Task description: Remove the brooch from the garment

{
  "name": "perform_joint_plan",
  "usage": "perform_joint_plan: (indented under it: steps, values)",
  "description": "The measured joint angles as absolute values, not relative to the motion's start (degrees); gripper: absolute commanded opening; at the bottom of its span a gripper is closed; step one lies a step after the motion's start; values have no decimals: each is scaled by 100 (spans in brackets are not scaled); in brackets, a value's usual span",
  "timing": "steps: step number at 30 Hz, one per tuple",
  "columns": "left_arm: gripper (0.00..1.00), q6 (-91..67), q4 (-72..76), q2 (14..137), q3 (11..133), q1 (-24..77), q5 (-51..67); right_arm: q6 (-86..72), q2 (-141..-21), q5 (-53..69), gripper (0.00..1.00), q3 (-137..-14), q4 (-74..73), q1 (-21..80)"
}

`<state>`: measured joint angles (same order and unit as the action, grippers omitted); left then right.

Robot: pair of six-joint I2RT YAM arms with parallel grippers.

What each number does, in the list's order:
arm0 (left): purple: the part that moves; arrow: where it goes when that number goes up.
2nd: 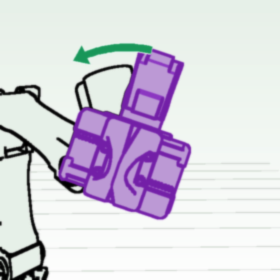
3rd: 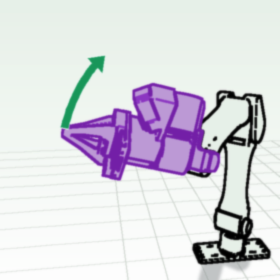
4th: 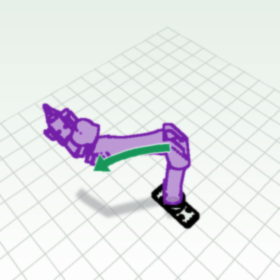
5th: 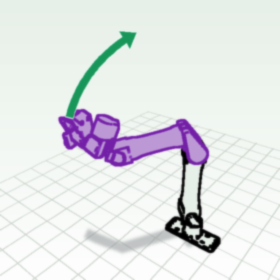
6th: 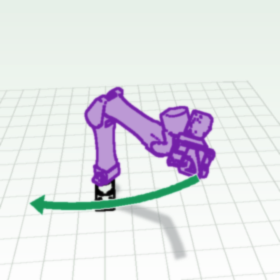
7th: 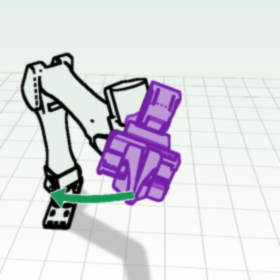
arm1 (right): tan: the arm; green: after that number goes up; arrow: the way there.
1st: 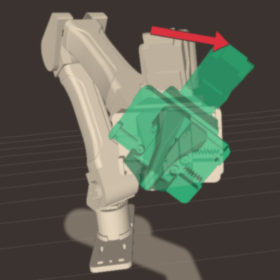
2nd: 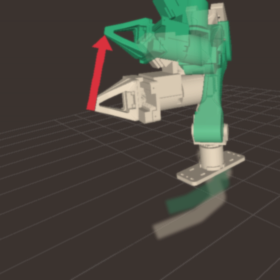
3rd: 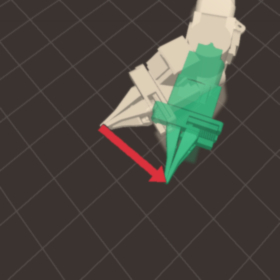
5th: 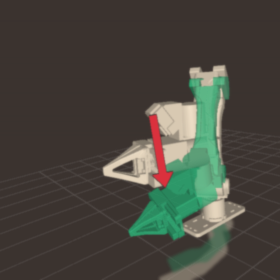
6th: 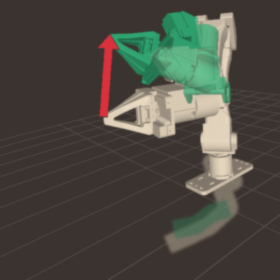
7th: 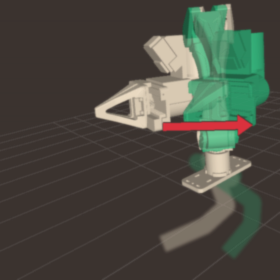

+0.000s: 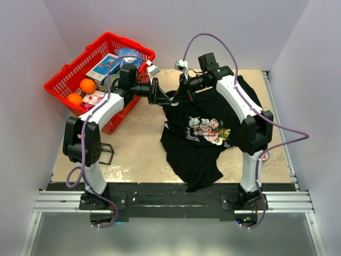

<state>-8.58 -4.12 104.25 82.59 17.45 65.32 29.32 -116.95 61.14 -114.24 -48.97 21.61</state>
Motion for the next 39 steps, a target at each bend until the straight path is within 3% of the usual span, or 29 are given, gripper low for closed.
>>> perform_joint_plan:
  steps: [9,16,22,24,27,30,35,39]
  values:
    - [0,-1190,-117,10425,8256,1686,6532,2353,-11537,5916,0,-11233,-4355,2193]
    - [0,-1411,178,10425,8204,1693,6650,1037,-10363,5120,0,-9367,-2187,2300]
    - [0,-1511,495,10425,8204,1636,6632,412,-10311,4910,1,-9240,-1623,2327]
    - [0,-1584,574,10425,8204,1623,6615,276,-10309,4858,16,-9216,-1490,2331]
    - [0,-1647,661,10427,8204,1601,6589,58,-10294,4851,27,-9135,-1208,2331]
    - [0,-1719,674,10427,8206,1603,6632,-172,-10320,4941,37,-9161,-1096,2329]
    - [0,-1459,403,10427,8278,1708,6726,-751,-10604,5505,46,-9524,-792,2322]
    - [0,-867,-185,10427,8392,1815,6659,-1227,-10851,5927,62,-10368,-867,2196]
